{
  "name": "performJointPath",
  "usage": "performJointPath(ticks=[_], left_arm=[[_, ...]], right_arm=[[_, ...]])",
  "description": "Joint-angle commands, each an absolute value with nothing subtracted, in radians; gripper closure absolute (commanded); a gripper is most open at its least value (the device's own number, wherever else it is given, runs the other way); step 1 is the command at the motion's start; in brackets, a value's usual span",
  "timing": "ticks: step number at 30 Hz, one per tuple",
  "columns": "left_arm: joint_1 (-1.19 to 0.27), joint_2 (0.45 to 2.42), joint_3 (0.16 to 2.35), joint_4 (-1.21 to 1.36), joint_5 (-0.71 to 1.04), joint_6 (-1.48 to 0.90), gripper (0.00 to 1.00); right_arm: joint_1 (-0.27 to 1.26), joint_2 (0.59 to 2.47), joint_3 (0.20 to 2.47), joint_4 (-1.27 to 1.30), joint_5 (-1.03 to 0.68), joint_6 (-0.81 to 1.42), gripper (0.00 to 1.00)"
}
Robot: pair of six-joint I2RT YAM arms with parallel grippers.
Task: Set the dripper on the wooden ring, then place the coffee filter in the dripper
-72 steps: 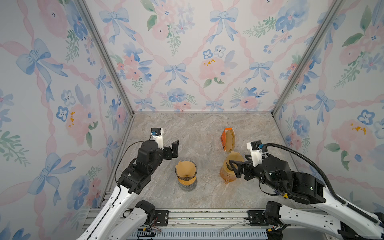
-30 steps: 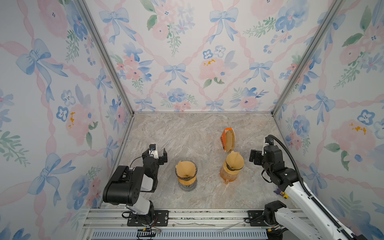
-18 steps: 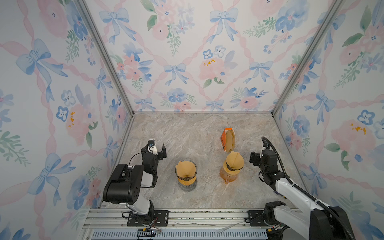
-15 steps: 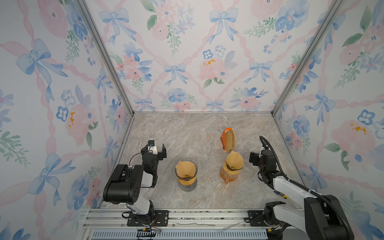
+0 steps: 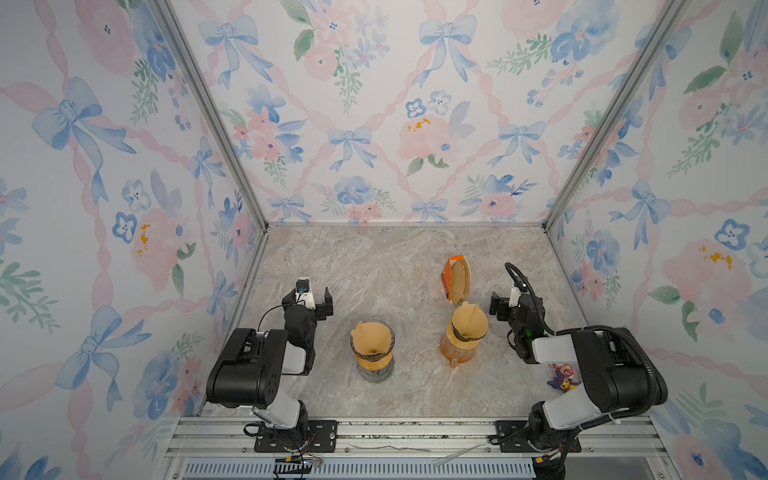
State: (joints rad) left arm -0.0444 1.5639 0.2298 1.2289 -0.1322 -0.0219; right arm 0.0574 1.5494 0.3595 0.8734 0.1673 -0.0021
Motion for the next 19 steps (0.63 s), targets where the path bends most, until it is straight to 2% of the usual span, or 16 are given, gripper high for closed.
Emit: performJointPath(ticks=[1, 19], left_arm=[[-0.042, 1.572, 0.235, 1.231, -0.118, -0.012, 0.02], [-0.043, 1.57, 0.235, 1.229, -0.119, -0.014, 0.02]], right_arm=[[0.018, 1.544, 0.391, 0.9, 0.049, 0.019, 0.04], [0.026, 1.545, 0.394, 0.899, 0.066, 0.014, 0.04]])
